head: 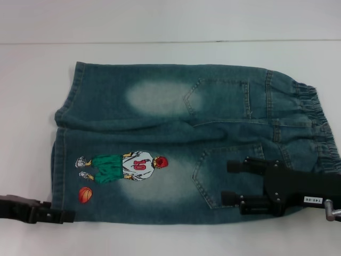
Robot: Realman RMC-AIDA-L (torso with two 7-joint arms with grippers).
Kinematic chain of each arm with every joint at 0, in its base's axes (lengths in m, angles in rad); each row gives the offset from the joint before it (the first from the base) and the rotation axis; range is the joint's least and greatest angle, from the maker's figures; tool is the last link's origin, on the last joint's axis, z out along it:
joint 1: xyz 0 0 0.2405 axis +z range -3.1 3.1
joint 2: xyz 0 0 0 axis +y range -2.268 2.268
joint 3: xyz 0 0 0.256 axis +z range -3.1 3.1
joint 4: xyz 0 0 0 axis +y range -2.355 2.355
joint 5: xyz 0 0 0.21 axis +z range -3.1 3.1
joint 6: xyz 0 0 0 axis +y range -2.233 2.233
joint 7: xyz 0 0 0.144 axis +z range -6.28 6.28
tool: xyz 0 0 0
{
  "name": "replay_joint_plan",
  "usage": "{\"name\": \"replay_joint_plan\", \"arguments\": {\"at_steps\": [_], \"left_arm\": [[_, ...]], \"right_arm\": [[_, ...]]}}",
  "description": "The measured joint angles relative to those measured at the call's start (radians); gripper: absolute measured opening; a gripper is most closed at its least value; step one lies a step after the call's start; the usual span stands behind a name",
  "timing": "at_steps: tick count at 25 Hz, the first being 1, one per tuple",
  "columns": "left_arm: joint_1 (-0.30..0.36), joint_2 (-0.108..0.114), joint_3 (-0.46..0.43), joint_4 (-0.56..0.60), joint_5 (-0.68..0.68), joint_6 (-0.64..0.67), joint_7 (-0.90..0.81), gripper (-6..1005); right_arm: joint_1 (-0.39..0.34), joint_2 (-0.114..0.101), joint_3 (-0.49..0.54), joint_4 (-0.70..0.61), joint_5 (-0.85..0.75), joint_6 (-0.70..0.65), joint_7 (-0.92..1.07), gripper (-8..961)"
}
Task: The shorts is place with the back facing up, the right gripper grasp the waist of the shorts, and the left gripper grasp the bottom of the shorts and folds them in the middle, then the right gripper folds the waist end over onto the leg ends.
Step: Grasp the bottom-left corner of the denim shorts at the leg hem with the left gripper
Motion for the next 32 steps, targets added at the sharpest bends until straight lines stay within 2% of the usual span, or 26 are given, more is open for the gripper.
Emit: {"name": "replay_joint_plan", "arguments": {"at_steps": [19, 22, 27, 32], "left_arm": [[-0.007, -0.008, 0.013, -0.004, -0.011, 0.001, 0.0, 766], [-0.008, -0.009, 0.004, -0.002, -0.013, 0.001, 0.0, 546], [-0.009, -0.007, 0.001, -0.001, -0.026, 0.0, -0.001, 547], [-0.013, -0.004, 0.008, 0.0, -0.026, -0.004, -0.007, 439]], "right_arm": [[0.0, 0.0, 0.0, 0.0, 0.0, 0.005, 0.002, 900], [0.0, 0.0, 0.0, 0.0, 0.0, 0.005, 0.002, 900], [0.0, 0.0, 0.0, 0.0, 0.001, 0.005, 0.002, 900], [0.0, 0.0, 0.0, 0.0, 0.003, 0.005, 0.01, 899]]}}
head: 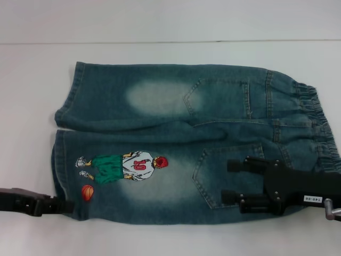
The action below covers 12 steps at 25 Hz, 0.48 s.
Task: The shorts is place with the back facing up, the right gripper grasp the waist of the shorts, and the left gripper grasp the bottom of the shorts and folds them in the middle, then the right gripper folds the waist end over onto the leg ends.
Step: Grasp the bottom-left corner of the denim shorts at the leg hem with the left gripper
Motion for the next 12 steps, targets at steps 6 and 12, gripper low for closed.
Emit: {"name": "replay_joint_plan", "arguments": {"at_steps": [6, 12], "left_arm": [[-0.002, 0.004, 0.002, 0.005, 0.001, -0.01, -0.025, 320], [-0.003, 0.001, 0.004, 0.006, 0.003, -0.011, -0.024, 316]], "right_arm": [[0.0, 0.0, 0.0, 0.0, 0.001, 0.0, 0.004, 899], [0.004, 0.0, 0.003, 0.0, 0.001, 0.0, 0.004, 899]]}}
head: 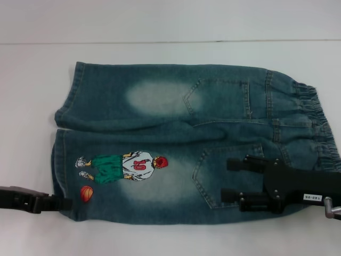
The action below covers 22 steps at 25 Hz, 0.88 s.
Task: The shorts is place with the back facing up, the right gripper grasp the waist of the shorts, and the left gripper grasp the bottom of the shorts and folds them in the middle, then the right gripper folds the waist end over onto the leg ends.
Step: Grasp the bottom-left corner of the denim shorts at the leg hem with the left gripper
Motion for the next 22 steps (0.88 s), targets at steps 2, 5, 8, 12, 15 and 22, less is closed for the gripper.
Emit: {"name": "replay_joint_plan", "arguments": {"at_steps": [2, 5, 8, 12, 15, 22], "left_arm": [[0.0, 0.0, 0.001, 0.0, 0.0, 0.003, -0.001, 315], [-0.004, 0.001, 0.001, 0.001, -0.002, 0.018, -0.001, 313], [-0.011, 0.001, 0.005, 0.006, 0.001, 0.023, -0.002, 315], [-0.013, -0.004, 0.011, 0.01, 0.005, 0.006, -0.002, 316], [-0.012, -0.003, 0.011, 0.007, 0.007, -0.002, -0.002, 284], [-0.011, -0.004, 0.04, 0.007, 0.01, -0.012, -0.004, 144]], "right_arm": [[0.0, 0.0, 0.0, 0.0, 0.0, 0.0, 0.0, 899], [0.0, 0.0, 0.003, 0.0, 0.0, 0.0, 0.0, 899], [-0.001, 0.0, 0.006, 0.0, 0.0, -0.001, 0.0, 898], [-0.001, -0.001, 0.007, 0.0, 0.0, -0.002, 0.0, 898], [-0.003, -0.002, 0.009, -0.001, 0.0, -0.003, 0.0, 898], [-0.004, -0.002, 0.014, -0.003, 0.0, -0.002, 0.0, 898]]}}
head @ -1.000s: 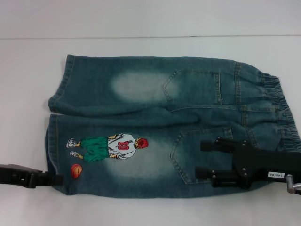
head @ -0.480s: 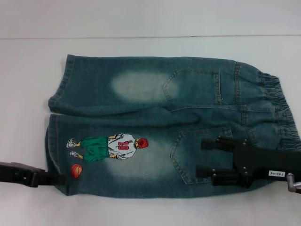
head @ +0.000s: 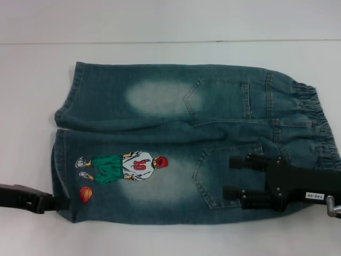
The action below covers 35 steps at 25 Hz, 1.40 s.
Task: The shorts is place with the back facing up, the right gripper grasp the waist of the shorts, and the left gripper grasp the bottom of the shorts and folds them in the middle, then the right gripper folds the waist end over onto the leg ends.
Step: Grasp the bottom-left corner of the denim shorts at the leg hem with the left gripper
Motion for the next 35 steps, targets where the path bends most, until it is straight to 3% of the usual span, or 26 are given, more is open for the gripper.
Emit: {"name": "replay_joint_plan", "arguments": {"at_steps": [2, 11, 15, 19, 25, 31, 35], "left_arm": [[0.0, -0.001, 0.008, 0.001, 0.0, 0.0, 0.0, 94], [-0.002, -0.013, 0.005, 0.053, -0.016, 0.024, -0.013, 68], [0.005, -0.031, 0.004, 0.105, -0.021, 0.045, -0.014, 55], [0.002, -0.034, 0.006, 0.113, -0.023, 0.048, -0.014, 51], [0.004, -0.035, 0.005, 0.125, -0.025, 0.045, -0.014, 52], [0.031, -0.005, -0.009, 0.129, -0.033, 0.082, -0.026, 95], [0.054, -0.007, -0.018, 0.143, -0.033, 0.092, -0.037, 129]], "right_arm": [[-0.001, 0.0, 0.007, 0.0, 0.0, 0.0, 0.0, 897], [-0.011, -0.001, 0.066, 0.0, 0.0, -0.021, -0.002, 897], [-0.03, -0.001, 0.136, 0.001, 0.0, -0.023, -0.001, 897], [-0.064, -0.002, 0.245, 0.001, 0.0, -0.032, 0.001, 897], [-0.124, -0.005, 0.386, 0.008, 0.001, -0.036, 0.01, 896], [-0.135, -0.011, 0.397, 0.003, -0.002, -0.036, 0.012, 896], [-0.131, -0.011, 0.395, 0.003, -0.003, -0.033, 0.012, 896]]}}
